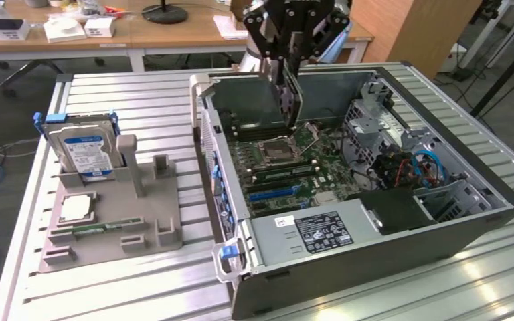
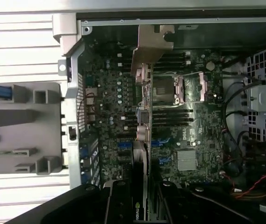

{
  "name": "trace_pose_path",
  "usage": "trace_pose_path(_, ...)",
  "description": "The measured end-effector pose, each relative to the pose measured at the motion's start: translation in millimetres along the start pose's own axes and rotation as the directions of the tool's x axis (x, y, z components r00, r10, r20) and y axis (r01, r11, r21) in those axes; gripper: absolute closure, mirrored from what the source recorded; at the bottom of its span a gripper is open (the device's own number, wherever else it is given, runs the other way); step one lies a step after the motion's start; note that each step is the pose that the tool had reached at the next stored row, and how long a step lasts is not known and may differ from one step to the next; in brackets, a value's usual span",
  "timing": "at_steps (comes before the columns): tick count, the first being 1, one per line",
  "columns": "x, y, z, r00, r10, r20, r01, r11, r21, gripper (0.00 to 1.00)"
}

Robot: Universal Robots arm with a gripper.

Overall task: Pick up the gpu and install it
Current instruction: 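Pick up the gpu and move the gpu toward the slot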

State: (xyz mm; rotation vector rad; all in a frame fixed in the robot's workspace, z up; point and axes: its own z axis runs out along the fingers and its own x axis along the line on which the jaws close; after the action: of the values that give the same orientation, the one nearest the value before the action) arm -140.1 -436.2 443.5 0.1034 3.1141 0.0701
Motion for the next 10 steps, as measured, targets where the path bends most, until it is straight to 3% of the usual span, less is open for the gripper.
trace_pose_path(10,-31.4,2.1,0.8,1.0000,0.000,-0.0001,0.000,1.0000,0.0001,0.74)
